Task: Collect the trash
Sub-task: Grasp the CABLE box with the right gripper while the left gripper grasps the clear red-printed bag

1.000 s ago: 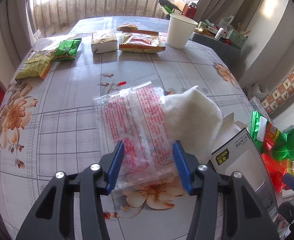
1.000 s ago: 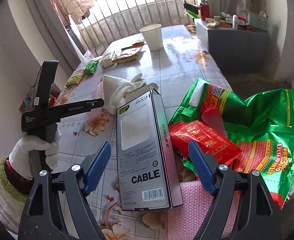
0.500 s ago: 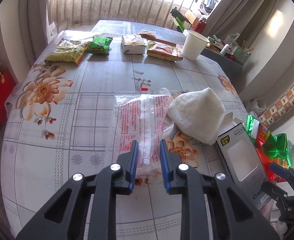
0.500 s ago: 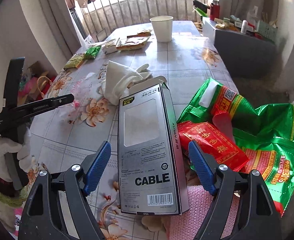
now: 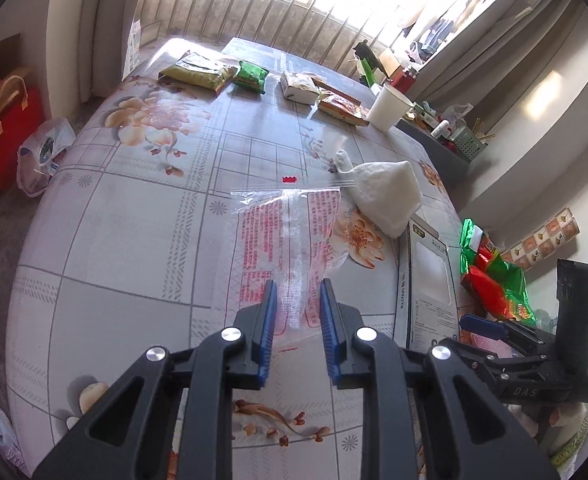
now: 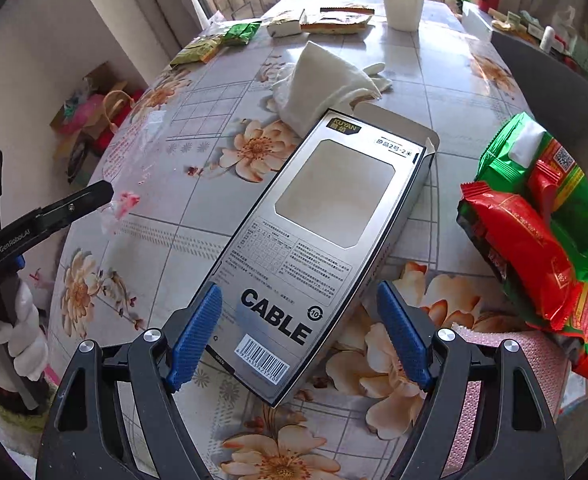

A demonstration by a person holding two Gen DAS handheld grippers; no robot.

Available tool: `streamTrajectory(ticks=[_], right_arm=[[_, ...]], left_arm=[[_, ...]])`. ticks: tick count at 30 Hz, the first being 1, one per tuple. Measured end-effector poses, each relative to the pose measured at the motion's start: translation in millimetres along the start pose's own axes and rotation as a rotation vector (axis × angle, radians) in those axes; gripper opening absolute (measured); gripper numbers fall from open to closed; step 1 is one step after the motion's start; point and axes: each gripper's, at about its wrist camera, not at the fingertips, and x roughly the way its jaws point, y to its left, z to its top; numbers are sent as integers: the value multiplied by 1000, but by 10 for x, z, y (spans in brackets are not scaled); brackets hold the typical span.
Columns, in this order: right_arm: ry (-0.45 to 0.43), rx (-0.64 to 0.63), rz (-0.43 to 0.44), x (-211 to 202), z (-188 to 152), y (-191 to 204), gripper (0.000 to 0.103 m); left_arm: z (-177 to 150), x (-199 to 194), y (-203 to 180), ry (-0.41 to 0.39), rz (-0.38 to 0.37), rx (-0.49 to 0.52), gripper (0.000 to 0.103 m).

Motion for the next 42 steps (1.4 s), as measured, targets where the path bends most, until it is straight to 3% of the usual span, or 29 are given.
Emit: streamTrajectory(ticks=[6, 11, 15, 29, 35, 42], right_arm=[[9, 266, 11, 177, 93, -138, 78], [-51, 325, -96, 290, 213, -21, 89], [-84, 271, -163, 318, 234, 103, 90], [20, 160, 8, 69, -358, 252, 86], [-14, 175, -8, -23, -373, 285, 92], [4, 99, -110, 141, -332, 476, 94]], left_arm=[[-125, -109, 106, -6, -6, -30, 20], [-138, -181, 125, -18, -15, -49, 20], [-161, -239, 122, -30, -22, -48, 20], [-240, -264, 115, -15, -49, -41, 20], [-256, -242, 124, -1, -56, -43, 20], [-287, -280, 121, -6, -50, -42, 20]])
